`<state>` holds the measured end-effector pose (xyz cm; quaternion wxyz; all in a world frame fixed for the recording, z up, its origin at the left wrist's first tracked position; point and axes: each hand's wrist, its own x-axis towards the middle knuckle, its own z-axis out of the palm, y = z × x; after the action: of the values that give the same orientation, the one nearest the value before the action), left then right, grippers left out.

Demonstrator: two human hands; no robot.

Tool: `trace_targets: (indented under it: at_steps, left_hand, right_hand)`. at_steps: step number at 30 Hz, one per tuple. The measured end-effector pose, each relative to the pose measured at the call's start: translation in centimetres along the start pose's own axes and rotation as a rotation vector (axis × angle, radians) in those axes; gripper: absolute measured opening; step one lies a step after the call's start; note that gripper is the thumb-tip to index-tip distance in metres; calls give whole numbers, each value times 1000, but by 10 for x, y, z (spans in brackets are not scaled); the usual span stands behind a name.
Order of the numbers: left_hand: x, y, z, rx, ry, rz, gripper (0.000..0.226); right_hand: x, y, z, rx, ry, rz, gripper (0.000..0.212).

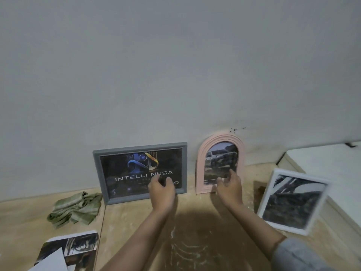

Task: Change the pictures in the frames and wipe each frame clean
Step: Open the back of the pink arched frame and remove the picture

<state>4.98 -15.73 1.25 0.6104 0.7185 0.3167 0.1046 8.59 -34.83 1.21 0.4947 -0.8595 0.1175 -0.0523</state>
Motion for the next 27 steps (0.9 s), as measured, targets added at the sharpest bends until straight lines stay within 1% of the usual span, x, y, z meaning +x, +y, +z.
trace_targets:
  at_steps: [2,4,6,8,10,12,14,16,18,20,22,23,25,27]
  left_hand:
    - [-10,11,30,-13,-43,41,45]
    - [-19,25,62,4,-85,65,46]
    - [-21,38,89,43,-111,105,48]
    - [-21,54,120,94,-89,158,53]
    - [-16,66,138,122,-51,164,59]
    - [-6,70,152,174,-27,121,59]
    - [1,69,160,228,-31,63,59]
    - [4,67,161,255,-20,47,61]
    - [4,66,157,256,-2,72,63]
    - [1,66,150,227,15,96,64]
    - [-6,68,137,156,38,120,72]
    - [-12,70,130,107,53,129,73]
    - [-23,74,115,21,98,183,60]
    - [-38,76,96,-54,104,157,47]
  right_hand:
    - [18,3,-17,-3,40,2,50]
    - [37,6,-34,23,57,43,58]
    - [57,7,-43,47,35,62,66]
    - [83,11,-56,56,-10,76,70]
    - [105,12,-58,56,-59,107,75]
    - [121,13,-55,53,-107,102,81]
    - [130,19,-52,65,-164,106,82]
    - [133,26,-49,22,-195,70,78]
    - [125,24,-50,-16,-189,16,74]
    - [114,17,-56,-48,-147,-65,68]
    - [99,11,-63,-43,-82,-187,55]
    - [91,7,-70,-1,-51,-253,47]
    - [74,-1,-82,100,-23,-394,29]
    - [53,-4,-93,157,-45,-516,19]
